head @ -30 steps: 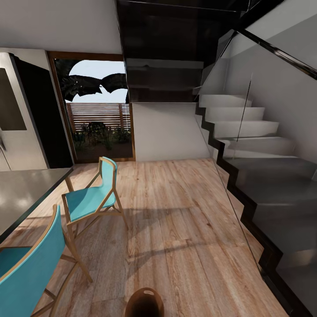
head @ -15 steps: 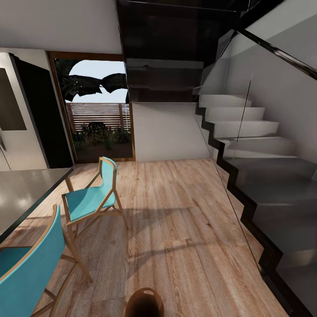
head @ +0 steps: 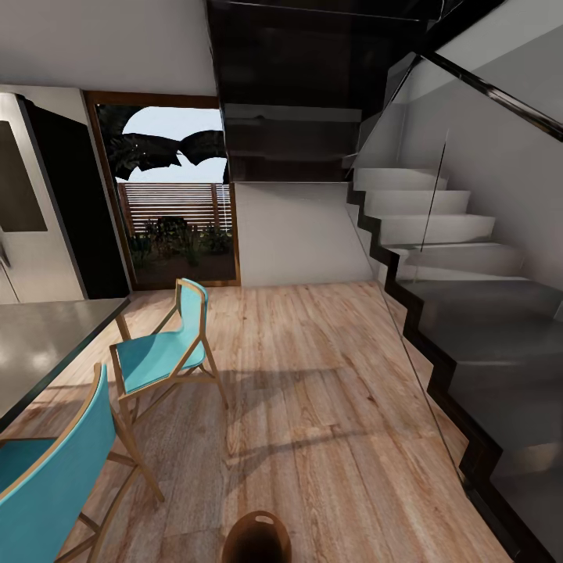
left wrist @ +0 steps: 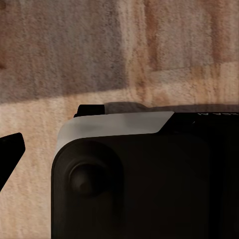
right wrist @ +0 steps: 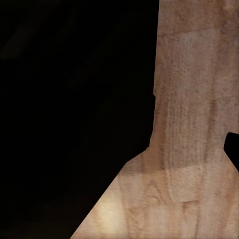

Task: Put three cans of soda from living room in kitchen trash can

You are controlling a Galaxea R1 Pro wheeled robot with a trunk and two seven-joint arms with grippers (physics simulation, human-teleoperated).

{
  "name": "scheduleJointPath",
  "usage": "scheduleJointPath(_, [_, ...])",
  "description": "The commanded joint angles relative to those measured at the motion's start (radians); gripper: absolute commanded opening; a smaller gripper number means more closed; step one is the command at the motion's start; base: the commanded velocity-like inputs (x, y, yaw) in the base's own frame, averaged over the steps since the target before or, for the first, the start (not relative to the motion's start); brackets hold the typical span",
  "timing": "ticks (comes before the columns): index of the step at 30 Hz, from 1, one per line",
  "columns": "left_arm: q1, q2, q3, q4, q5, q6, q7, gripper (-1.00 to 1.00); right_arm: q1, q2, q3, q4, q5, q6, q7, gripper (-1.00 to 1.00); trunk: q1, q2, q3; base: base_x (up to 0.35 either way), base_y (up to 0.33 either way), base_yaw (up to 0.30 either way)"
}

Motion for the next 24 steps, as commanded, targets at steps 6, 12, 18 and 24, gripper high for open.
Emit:
scheduleJointPath(6, [0.0, 0.0, 0.0, 0.0, 0.0, 0.0, 0.0, 1.0, 0.0, 0.0, 0.0, 0.0, 0.0, 0.0, 0.0, 1.0, 0.0, 0.0, 0.0, 0.0, 0.0, 0.0])
scheduleJointPath(12, [0.0, 0.0, 0.0, 0.0, 0.0, 0.0, 0.0, 1.0, 0.0, 0.0, 0.0, 0.0, 0.0, 0.0, 0.0, 1.0, 0.0, 0.0, 0.0, 0.0, 0.0, 0.0])
scheduleJointPath(18, [0.0, 0.0, 0.0, 0.0, 0.0, 0.0, 0.0, 1.0, 0.0, 0.0, 0.0, 0.0, 0.0, 0.0, 0.0, 1.0, 0.0, 0.0, 0.0, 0.0, 0.0, 0.0])
scheduleJointPath(24, [0.0, 0.0, 0.0, 0.0, 0.0, 0.0, 0.0, 1.0, 0.0, 0.0, 0.0, 0.0, 0.0, 0.0, 0.0, 1.0, 0.0, 0.0, 0.0, 0.0, 0.0, 0.0])
